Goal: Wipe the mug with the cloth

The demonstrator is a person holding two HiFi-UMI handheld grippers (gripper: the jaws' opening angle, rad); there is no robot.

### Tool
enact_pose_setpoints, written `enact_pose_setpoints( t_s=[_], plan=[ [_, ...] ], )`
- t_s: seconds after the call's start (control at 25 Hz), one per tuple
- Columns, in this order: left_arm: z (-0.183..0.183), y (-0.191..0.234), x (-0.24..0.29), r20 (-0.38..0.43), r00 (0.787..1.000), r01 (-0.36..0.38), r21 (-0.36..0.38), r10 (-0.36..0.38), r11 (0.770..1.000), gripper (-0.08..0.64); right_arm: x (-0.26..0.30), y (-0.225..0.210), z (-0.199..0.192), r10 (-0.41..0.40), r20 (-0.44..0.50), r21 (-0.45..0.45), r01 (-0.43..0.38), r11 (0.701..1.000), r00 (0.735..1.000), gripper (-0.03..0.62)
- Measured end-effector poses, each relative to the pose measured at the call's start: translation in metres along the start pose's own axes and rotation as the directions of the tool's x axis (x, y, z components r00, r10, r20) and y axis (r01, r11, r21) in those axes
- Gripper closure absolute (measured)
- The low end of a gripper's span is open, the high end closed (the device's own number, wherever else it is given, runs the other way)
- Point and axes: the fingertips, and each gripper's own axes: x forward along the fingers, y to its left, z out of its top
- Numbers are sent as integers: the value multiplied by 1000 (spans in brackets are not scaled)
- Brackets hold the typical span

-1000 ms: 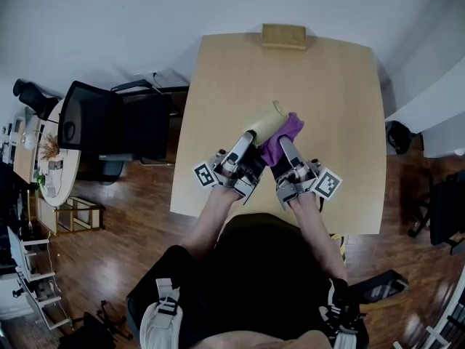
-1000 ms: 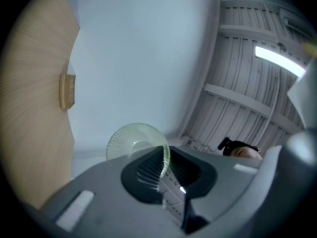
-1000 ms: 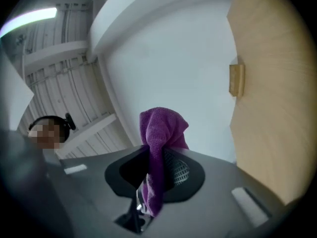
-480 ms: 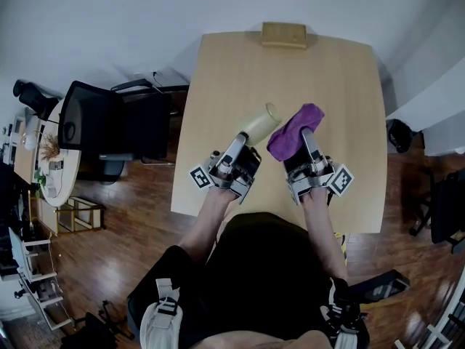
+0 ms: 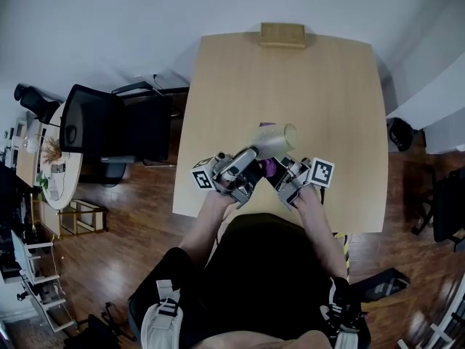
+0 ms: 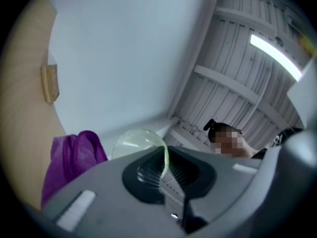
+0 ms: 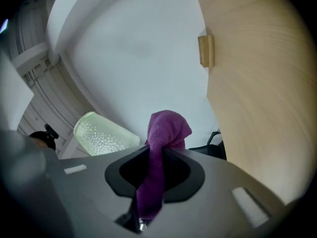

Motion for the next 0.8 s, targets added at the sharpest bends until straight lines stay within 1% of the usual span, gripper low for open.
enact_pose_setpoints(
  t_s=[0.04, 0.08, 0.12, 0.16, 0.2, 0.24, 0.28, 0.32, 0.36, 0.4, 0.48, 0.52, 0.56, 0.64, 0.72, 0.8],
  plan=[
    [-1, -2, -1, -3, 1000, 5, -3, -5, 1000, 520, -4, 2, 5, 12, 20, 6, -13, 1000, 1000, 532],
    [0, -3, -2, -3, 1000, 7, -2, -7, 1000, 518, -10, 8, 14, 43, 56, 12, -44, 999, 997, 532],
    [1, -4, -4, 0, 1000, 8, 1, -8, 1000, 518, -19, 17, 27, 89, 102, 12, -91, 996, 991, 532],
    [4, -5, -7, 4, 1000, 9, 5, -9, 1000, 518, -29, 28, 42, 148, 152, 5, -151, 989, 977, 532],
    [7, -5, -10, 9, 1000, 8, 8, -8, 1000, 518, -40, 38, 58, 215, 199, -9, -218, 976, 956, 532],
    [10, -5, -13, 11, 1000, 6, 11, -6, 1000, 518, -50, 50, 71, 284, 236, -25, -286, 958, 929, 532],
    [12, -5, -14, 10, 1000, 6, 11, -6, 1000, 518, -55, 64, 79, 350, 253, -38, -352, 935, 902, 532],
    [13, -4, -15, 5, 1000, 6, 6, -6, 1000, 518, -56, 78, 80, 407, 248, -44, -409, 911, 879, 534],
    [11, -4, -14, -4, 1000, 9, -5, -9, 1000, 518, -53, 87, 77, 447, 230, -40, -451, 892, 864, 534],
    [7, -4, -12, -17, 1000, 17, -23, -17, 1000, 520, -50, 90, 71, 470, 203, -27, -475, 880, 859, 534],
    [0, -6, -8, -31, 998, 50, -80, -53, 996, 520, -39, 89, 52, 478, 143, 22, -486, 874, 867, 532],
    [-2, -8, -6, -34, 997, 71, -109, -75, 992, 520, -33, 83, 43, 461, 114, 51, -468, 882, 880, 532],
    [-4, -11, -4, -43, 995, 85, -129, -92, 988, 520, -29, 73, 35, 428, 80, 71, -433, 898, 900, 534],
    [-11, -16, 2, -91, 990, 92, -138, -106, 986, 516, -20, 54, 15, 345, -3, 84, -343, 935, 939, 534],
    [-19, -19, 6, -151, 983, 87, -127, -106, 988, 511, -13, 35, -5, 273, -76, 89, -266, 960, 959, 534],
    [-26, -20, 6, -187, 977, 79, -117, -100, 990, 518, -11, 18, -19, 201, -132, 65, -194, 979, 971, 532]
  ],
)
